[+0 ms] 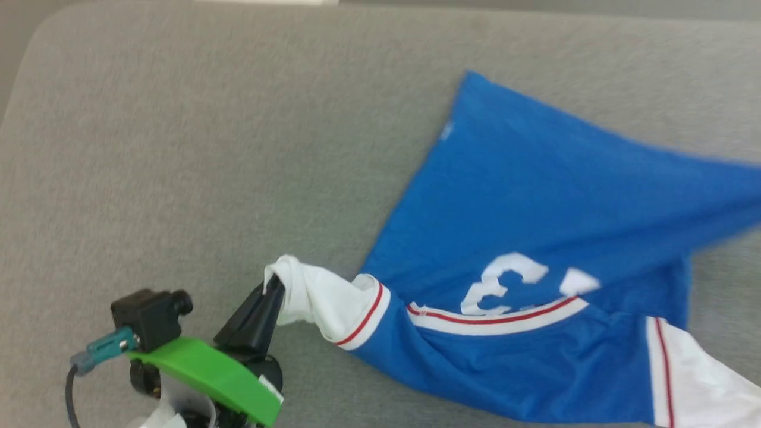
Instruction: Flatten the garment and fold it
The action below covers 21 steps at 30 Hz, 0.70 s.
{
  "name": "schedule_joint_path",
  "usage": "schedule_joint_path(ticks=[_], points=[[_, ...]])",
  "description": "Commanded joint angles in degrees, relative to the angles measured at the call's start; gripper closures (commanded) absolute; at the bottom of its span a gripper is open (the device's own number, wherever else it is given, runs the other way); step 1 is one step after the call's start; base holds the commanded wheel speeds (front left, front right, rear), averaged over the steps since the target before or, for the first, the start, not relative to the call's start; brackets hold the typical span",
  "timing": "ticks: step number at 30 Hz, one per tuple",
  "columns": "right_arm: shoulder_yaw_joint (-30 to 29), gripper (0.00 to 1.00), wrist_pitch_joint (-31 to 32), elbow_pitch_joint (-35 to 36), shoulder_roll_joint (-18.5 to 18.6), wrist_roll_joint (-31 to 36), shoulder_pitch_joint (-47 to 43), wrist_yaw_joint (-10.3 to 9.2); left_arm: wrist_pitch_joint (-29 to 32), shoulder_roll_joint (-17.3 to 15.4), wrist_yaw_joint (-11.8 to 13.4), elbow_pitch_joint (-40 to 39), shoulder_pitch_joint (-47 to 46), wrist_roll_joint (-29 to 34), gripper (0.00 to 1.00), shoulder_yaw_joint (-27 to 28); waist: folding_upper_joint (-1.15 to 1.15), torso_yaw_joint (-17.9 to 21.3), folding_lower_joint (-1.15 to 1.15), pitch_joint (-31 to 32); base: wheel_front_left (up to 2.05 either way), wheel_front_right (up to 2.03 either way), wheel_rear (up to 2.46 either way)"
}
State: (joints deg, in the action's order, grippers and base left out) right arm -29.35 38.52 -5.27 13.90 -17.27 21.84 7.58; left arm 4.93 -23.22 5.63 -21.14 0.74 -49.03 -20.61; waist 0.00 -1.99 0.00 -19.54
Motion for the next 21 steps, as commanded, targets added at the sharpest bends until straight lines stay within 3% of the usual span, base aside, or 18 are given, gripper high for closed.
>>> schedule_joint_path(ticks=[1,7,13,16,21], points=[[-1.2,1.0,-0.1,2.0,-0.9,-1.1,-3.0,-0.09,-0.5,-0.4,0.3,-0.4,1.0,-0.8,1.0,0.5,0.0,4.0,0.0,4.1,0.0,0.0,0.0],[-4.6,1.0,2.1,10.3,-6.4,-3.5,-14.9,-0.09,-0.7,-1.4,1.1,-1.9,3.9,-1.4,1.0,1.4,0.0,6.5,0.0,5.4,0.0,0.0,0.0],[-4.0,1.0,6.4,15.2,-9.9,-5.3,-24.7,-0.09,-0.3,-2.2,2.0,-3.5,6.0,-1.9,1.0,2.0,0.0,8.0,0.0,6.2,0.0,0.0,0.0],[-3.5,1.0,6.0,15.1,-10.5,-5.2,-27.8,-0.09,0.1,-2.6,2.3,-4.0,6.6,-2.1,1.0,2.1,0.0,8.2,0.0,6.5,0.0,0.0,0.0],[-0.1,1.0,0.3,9.6,-10.9,-3.0,-28.7,-0.09,0.8,-2.9,2.8,-4.5,6.9,-2.3,1.0,2.1,0.0,8.5,0.0,7.3,0.0,0.0,0.0]])
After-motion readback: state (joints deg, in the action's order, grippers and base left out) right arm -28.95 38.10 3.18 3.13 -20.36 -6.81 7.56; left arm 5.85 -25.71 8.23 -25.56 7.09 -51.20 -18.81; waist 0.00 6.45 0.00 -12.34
